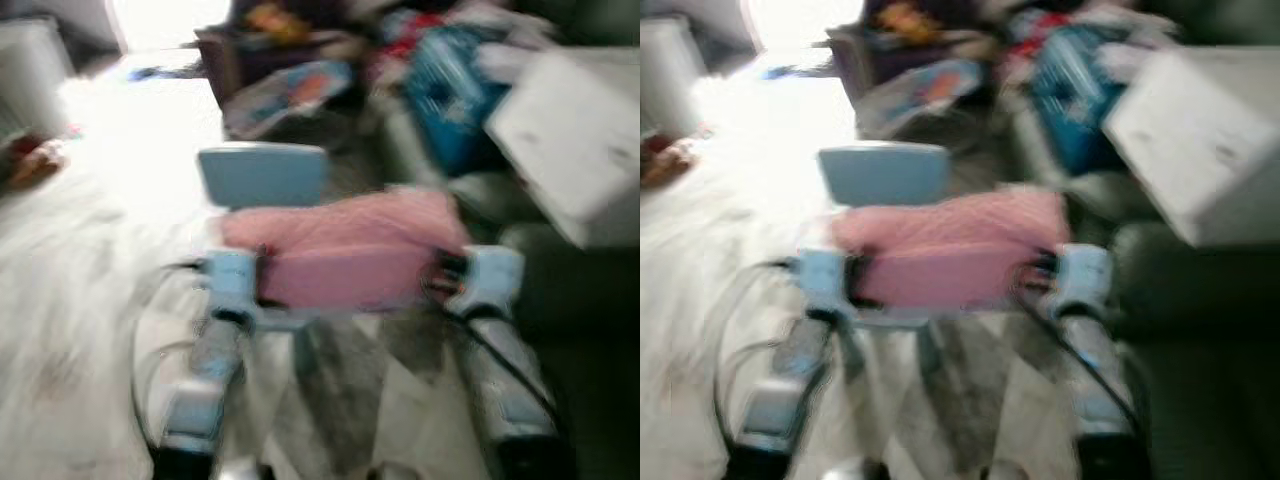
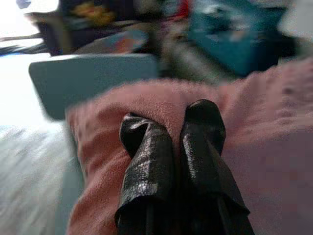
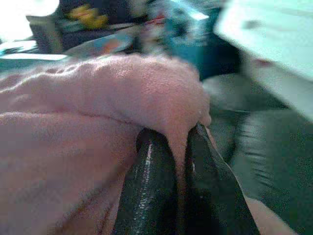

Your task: Move the pillow to the sofa

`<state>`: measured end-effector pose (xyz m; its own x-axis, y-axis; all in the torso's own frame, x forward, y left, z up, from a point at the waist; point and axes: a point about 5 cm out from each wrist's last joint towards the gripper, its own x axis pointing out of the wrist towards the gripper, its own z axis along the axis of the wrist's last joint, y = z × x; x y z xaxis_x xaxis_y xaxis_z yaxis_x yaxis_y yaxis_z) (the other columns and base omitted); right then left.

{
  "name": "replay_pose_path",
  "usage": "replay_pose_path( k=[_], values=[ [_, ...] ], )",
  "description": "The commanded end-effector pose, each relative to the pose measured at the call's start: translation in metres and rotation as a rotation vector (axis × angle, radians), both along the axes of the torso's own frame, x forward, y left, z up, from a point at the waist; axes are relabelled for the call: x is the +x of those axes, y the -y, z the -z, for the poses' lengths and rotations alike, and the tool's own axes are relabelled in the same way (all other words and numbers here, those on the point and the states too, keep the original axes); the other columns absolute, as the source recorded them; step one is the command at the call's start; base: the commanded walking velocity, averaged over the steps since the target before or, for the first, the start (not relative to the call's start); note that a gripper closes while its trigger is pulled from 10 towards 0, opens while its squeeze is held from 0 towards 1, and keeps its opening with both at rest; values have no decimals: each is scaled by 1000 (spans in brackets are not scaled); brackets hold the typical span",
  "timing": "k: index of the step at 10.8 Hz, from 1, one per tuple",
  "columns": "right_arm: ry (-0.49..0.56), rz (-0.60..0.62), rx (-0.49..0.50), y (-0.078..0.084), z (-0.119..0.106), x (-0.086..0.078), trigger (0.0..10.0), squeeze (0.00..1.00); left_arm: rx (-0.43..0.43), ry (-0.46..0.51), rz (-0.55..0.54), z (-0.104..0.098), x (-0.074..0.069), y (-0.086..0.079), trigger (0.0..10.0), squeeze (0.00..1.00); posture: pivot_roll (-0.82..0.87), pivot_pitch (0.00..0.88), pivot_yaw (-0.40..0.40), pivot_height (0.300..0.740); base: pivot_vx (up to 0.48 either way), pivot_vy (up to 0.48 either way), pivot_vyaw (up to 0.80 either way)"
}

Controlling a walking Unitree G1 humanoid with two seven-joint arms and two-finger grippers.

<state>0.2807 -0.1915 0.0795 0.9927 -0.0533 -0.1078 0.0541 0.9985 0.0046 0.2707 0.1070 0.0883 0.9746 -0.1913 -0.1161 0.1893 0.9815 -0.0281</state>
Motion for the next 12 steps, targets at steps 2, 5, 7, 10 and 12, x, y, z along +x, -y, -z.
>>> replay_pose_path(
  k=[2, 5, 7, 10, 12],
  values=[
    [31, -29, 12, -11, -7, 5, 10000, 0, 24, 5, -31, -1, 2, -11, 10000, 0, -28, 0, -9, 740, 0, 480, -800],
    [31, -31, 10, -11, -7, 6, 10000, 0, 30, 8, -27, -1, 2, -11, 10000, 0, -27, 0, -10, 740, 0, 480, -800],
    [33, -34, 10, -12, -8, 7, 10000, 0, 54, 23, -21, -2, 2, -9, 10000, 0, -26, 0, -8, 740, 0, 0, -800],
    [35, -29, 2, -11, -8, 9, 10000, 0, 66, 71, -27, -9, 4, -12, 10000, 0, -21, 0, -3, 740, 0, 0, -800],
    [32, -32, 0, -13, -7, 9, 10000, 0, 43, 61, -14, -9, 4, -11, 10000, 0, -24, 0, 1, 740, 0, 0, -800]
  ],
)
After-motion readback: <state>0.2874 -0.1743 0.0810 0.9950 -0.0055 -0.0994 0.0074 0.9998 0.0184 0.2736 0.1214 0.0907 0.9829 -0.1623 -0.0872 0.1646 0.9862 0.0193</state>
